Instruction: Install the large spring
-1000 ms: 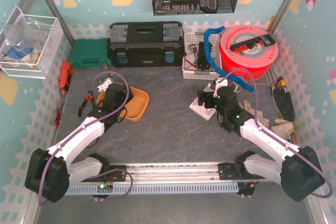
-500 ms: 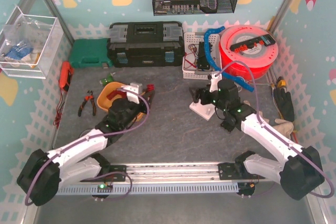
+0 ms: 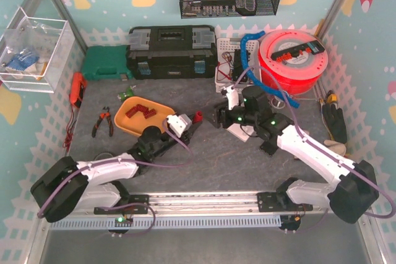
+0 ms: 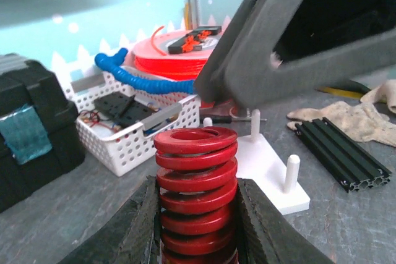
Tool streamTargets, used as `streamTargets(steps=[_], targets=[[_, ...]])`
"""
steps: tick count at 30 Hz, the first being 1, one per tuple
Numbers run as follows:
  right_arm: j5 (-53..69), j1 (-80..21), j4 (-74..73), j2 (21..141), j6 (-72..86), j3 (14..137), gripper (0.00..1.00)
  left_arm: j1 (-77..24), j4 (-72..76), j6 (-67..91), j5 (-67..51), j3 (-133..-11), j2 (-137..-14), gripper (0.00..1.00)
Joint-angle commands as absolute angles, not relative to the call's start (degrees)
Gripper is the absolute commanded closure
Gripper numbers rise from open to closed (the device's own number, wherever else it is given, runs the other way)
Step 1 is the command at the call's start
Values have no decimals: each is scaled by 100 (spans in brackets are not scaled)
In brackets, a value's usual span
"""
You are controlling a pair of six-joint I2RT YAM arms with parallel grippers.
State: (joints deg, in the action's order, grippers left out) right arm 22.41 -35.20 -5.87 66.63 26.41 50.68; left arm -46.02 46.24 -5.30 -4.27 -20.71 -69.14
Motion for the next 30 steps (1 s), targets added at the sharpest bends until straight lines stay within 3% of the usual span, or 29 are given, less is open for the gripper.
streamTargets(steps=[1,7,15,17,20,22,28,30], targets=[[2520,-3839,-755,6922,2517,5331,28,-4718,5219,-1011,-601,-2084,-6989,99],[2404,-4035,-771,7237,2510,5435,35,-4785,5141,-1072,-581,-2111,-6972,100],[2469,-4086,-571,7300,2607,5358,60,-4834,5103,-1127,-586,-2126,-6965,100],[2518,-4087,-520,7299,2619,5345,70,-4842,5080,-1148,-548,-2139,-6985,97],[2497,-4087,-469,7260,2610,5269,84,-4843,5038,-1135,-390,-2162,-7003,84],[2378,-4087,-428,7206,2610,5212,100,-4843,4999,-1114,-265,-2162,-6992,72],[1587,-4087,-238,6874,2716,4958,100,-4834,4783,-895,160,-2206,-6944,33],[1131,-4084,-227,6761,2762,4873,100,-4826,4741,-781,369,-2202,-6928,10]])
